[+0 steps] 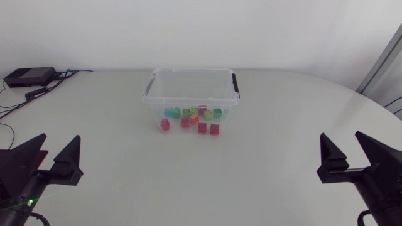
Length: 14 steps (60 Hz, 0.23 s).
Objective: Pick up the duplo bricks and place them in the container
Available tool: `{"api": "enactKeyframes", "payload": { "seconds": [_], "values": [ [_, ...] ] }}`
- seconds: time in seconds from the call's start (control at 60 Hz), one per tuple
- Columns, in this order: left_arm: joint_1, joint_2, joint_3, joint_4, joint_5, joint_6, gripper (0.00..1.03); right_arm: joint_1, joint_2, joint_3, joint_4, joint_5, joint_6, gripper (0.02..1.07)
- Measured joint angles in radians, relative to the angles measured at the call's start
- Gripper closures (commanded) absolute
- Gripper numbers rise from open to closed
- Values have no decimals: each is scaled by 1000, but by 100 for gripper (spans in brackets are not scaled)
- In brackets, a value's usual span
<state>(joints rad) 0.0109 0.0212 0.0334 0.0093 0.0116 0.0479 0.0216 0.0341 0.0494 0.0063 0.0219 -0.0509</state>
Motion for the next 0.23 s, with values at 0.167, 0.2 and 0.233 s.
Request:
{"api": "enactKeyframes", "payload": {
  "seconds": [0.167,0.2,0.233],
  "values": [
    [-4,-15,-14,-12,-3,-23,4,-17,-28,-32,-5,-19,26,7],
    [-6,-15,-14,-12,-3,-23,4,-17,-29,-32,-5,-19,26,7],
    [-6,-15,-14,-12,-3,-23,4,-17,-29,-32,-5,-19,26,7]
  ]
}}
